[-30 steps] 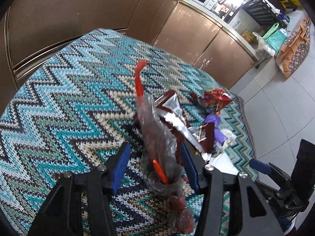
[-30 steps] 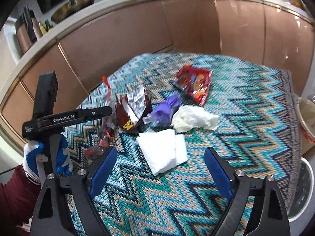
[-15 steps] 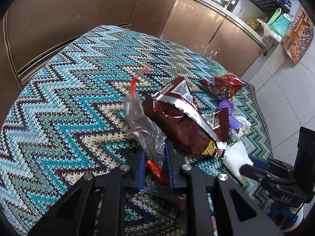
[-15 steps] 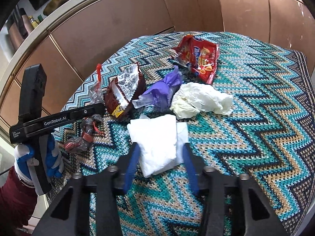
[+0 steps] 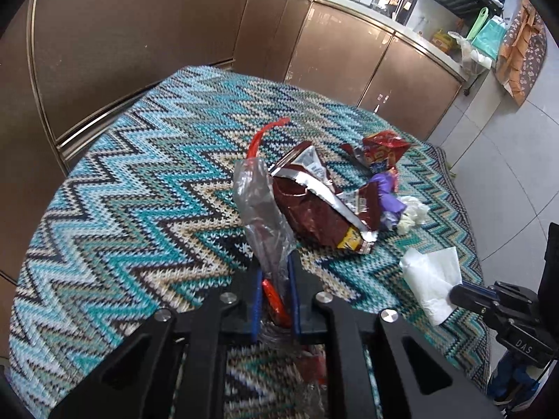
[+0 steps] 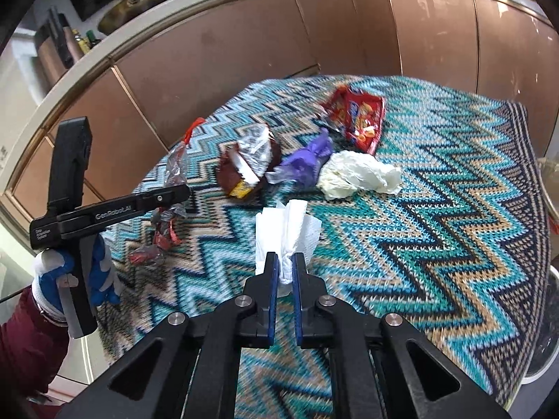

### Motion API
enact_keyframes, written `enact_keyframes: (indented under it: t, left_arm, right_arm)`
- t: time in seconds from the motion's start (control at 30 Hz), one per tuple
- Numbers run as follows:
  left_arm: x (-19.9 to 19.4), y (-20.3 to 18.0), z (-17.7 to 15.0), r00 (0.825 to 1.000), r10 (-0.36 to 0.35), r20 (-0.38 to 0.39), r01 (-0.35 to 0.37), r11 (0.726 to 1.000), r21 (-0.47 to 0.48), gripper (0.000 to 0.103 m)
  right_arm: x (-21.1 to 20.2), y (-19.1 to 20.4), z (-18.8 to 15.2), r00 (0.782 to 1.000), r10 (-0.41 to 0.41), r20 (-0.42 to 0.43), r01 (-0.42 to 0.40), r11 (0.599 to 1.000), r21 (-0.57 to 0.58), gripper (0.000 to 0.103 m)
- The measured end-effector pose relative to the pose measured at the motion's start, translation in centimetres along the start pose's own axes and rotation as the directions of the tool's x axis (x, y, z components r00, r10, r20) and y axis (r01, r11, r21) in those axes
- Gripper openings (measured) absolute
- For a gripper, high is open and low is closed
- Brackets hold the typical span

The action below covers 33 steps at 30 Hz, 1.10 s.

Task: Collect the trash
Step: 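Carry the tissue and clear bag to the white bin and open both tools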

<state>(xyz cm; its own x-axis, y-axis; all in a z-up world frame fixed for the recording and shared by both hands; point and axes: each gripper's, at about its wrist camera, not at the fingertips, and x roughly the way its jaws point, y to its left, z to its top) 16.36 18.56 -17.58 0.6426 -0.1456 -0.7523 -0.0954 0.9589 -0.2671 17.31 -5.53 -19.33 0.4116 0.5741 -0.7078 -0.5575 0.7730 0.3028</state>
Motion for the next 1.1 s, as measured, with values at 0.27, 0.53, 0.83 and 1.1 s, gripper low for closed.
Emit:
enact_keyframes:
  t: [0.27,0.53,0.83,1.1]
  left_arm:
    - [-4.6,-1.6,-0.7,0.998,-0.005,0.060,0.003,1.000,0.031,0.012]
    - [-8.7,-5.0,-1.1,0.992,-0.033,0.121,0.022,0.995,0.098,0.012]
    - [-10.5,-11.2,-1.0,0.985,-0.094,0.145,0.063,0.977,0.205,0.012]
    - [-9.7,-18.4,0.0,0.978,-0.174,0.115,0.133,0.945,0.299,0.012]
  right_arm:
    - [-5.1,2.0,-1.6,0.996,-0.007,0.088,0.009,1.000,-0.020,0.008]
    - [-10.3,3.1,-3.0,0.983,-0.035,0.183,0.039,0.999,-0.016,0.008]
    - [-16.1,2.1,-5.1,0.950,-0.087,0.298,0.083,0.996,0.027,0.008]
    - [-20.8,-1.6,-6.6,0.900,-0.198,0.388,0.157,0.979,0.133,0.008]
